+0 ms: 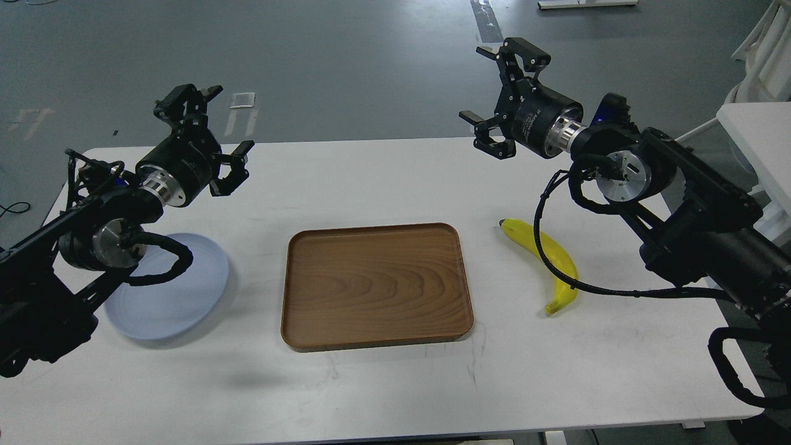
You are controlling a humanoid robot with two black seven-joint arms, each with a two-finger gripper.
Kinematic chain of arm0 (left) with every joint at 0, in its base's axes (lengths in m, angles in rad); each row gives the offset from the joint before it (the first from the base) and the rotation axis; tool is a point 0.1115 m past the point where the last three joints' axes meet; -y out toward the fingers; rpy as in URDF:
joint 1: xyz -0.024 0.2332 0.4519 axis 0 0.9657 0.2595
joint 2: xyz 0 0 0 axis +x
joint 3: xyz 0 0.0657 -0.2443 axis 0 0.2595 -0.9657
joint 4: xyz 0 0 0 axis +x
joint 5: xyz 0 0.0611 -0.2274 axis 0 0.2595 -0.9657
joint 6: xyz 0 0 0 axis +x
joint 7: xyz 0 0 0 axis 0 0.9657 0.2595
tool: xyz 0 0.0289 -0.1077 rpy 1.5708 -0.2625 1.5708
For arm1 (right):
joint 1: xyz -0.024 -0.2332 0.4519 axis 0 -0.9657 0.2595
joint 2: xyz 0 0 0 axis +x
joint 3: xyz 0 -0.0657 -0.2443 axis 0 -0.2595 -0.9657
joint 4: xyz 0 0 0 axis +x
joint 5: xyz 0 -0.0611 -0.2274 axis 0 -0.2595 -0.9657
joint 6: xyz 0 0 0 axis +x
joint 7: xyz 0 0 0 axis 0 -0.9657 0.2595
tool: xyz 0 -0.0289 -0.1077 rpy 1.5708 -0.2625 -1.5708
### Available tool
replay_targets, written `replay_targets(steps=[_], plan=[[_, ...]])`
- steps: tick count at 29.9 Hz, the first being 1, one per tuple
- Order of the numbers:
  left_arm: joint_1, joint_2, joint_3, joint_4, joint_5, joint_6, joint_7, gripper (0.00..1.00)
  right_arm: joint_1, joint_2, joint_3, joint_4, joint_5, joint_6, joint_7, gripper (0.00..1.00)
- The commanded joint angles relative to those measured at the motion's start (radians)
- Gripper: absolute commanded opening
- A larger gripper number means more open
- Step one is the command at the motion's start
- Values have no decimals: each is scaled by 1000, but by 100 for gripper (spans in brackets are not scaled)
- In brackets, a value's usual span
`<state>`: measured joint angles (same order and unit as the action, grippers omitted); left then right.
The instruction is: Place banana on plate with both arms
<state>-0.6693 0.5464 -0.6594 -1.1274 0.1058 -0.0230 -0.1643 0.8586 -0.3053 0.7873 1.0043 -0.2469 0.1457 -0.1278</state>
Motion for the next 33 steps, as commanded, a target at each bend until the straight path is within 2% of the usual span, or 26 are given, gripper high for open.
replay_targets(steps=[1, 20, 23, 26, 27, 29, 32, 33], plan=[[0, 1, 0, 0, 0, 2, 2, 98, -3, 0, 0, 4, 0, 0, -3, 100], [-10, 3, -2, 0, 15, 12, -3, 98, -26, 0, 0, 16, 0, 0, -3, 100], [-13, 4, 1, 1, 32, 15, -38, 98, -20, -1, 0, 14, 0, 0, -3, 100], [-13, 6, 7, 1, 133, 21, -52, 98, -12, 0, 0, 16, 0, 0, -3, 100], [-13, 6, 7, 1, 171, 31, -52, 98, -10, 0, 0, 16, 0, 0, -3, 100], [-26, 7, 14, 3, 363, 122, -47, 98, -6, 0, 0, 16, 0, 0, -3, 100], [-41, 35, 38, 3, 573, 213, -44, 98, 0, 0, -3, 16, 0, 0, -3, 100], [-46, 41, 50, 1, 621, 221, -44, 98, 2, 0, -3, 16, 0, 0, -3, 100]])
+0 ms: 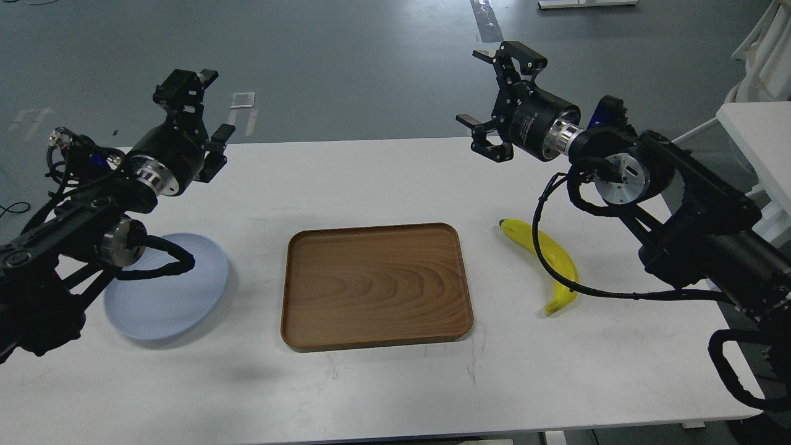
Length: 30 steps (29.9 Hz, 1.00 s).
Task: Place banana on plate with both arms
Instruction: 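Lower the left gripper to the edge of the light blue plate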
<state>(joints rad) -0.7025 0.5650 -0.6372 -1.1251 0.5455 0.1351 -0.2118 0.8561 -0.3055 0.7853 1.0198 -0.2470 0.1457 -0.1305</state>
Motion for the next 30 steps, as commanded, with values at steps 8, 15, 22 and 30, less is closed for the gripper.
replay_targets(steps=[8, 15, 22, 30], plan=[[-14, 165, 76, -16, 799, 81, -11, 96, 47, -3, 2, -1, 0, 2, -3, 100], [14, 277, 271, -13, 930, 84, -81, 97, 153, -3, 5, -3, 3, -3, -9, 100], [18, 369, 574, -13, 927, 207, -146, 97, 302, 14, -34, -21, 29, -9, -70, 100], [73, 385, 603, 19, 921, 231, -129, 91, 310, 17, -37, -27, 35, -20, -67, 100]])
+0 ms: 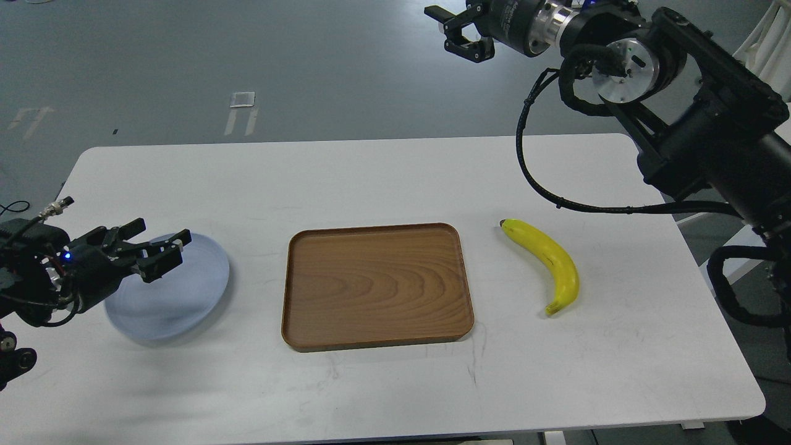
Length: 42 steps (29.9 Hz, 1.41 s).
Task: Place banana on plate with both arms
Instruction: 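Lower the left gripper to the edge of the light blue plate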
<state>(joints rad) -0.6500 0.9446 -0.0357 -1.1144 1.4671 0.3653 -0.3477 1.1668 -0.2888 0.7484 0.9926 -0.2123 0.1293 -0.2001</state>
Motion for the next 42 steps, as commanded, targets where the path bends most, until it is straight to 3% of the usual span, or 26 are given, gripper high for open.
replay_targets(steps=[1, 22, 29, 39, 42], plan=[[26, 5, 2, 13, -1, 1, 10, 91, -1, 0, 2, 0, 1, -4, 4, 100], [98, -4, 4, 130, -56, -19, 19, 91, -19, 0, -1, 1, 1, -5, 8, 100], [101, -4, 4, 140, -57, -62, 19, 91, -45, -1, -4, 4, -1, -7, 8, 100], [119, -9, 4, 151, -59, -62, 21, 78, -49, 0, -6, 4, -1, -8, 8, 100], [121, -10, 4, 173, -57, -66, 22, 66, -50, 0, -6, 4, -1, -16, 8, 100]])
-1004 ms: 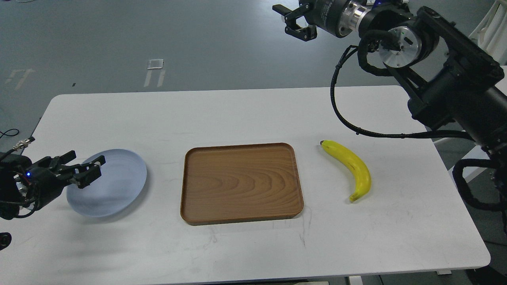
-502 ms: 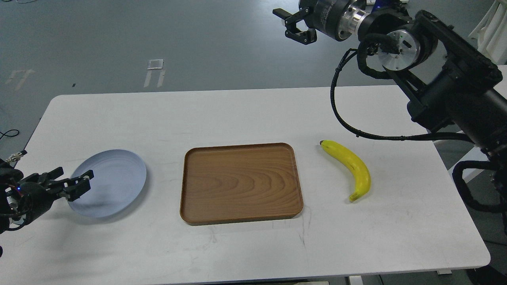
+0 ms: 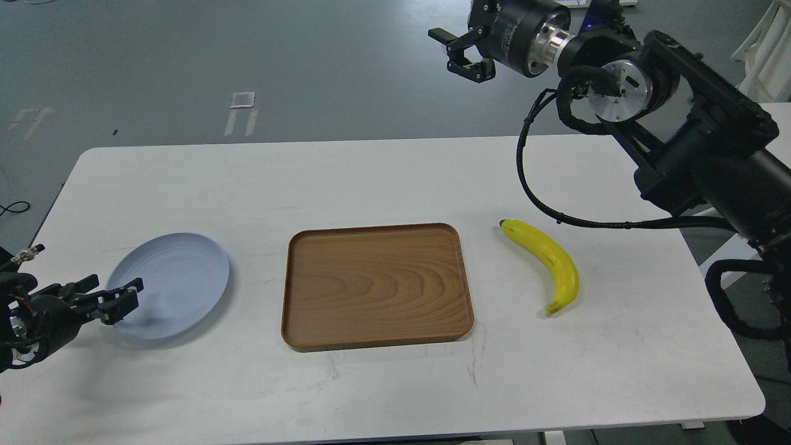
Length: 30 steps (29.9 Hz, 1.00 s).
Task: Place banana on plate with both arms
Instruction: 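Lower the left gripper to the edge of the light blue plate, then grip the plate rim with the left gripper and tilt it up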
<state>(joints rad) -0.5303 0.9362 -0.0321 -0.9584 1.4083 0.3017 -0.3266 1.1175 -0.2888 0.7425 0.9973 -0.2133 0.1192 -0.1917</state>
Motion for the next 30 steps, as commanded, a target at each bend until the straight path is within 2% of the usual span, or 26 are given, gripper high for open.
replay_targets(steps=[1, 4, 6, 18, 21, 23, 27, 30], plan=[[1, -2, 0, 27, 0, -3, 1, 62, -1, 0, 0, 0, 0, -7, 0, 100], [4, -2, 1, 40, 1, -4, -3, 47, -1, 0, 0, 0, 0, -7, 0, 100], [4, 0, 1, 40, 0, -13, -8, 42, -1, 0, -2, 0, 0, -7, 0, 100], [4, -4, 3, 40, 1, -21, -11, 40, -16, -1, -2, 3, 0, -7, 0, 100], [4, -4, 3, 40, 3, -22, -11, 19, -18, -1, 0, 3, 0, -7, 1, 100], [4, -4, 11, 40, 1, -22, -12, 11, -21, -1, 0, 3, 0, -7, 1, 100], [3, 0, 15, 43, 1, -22, -12, 0, -22, -1, -2, 3, 0, -13, 1, 100], [3, 0, 15, 47, 1, -21, -12, 0, -22, 0, 0, 3, 0, -16, 1, 100]])
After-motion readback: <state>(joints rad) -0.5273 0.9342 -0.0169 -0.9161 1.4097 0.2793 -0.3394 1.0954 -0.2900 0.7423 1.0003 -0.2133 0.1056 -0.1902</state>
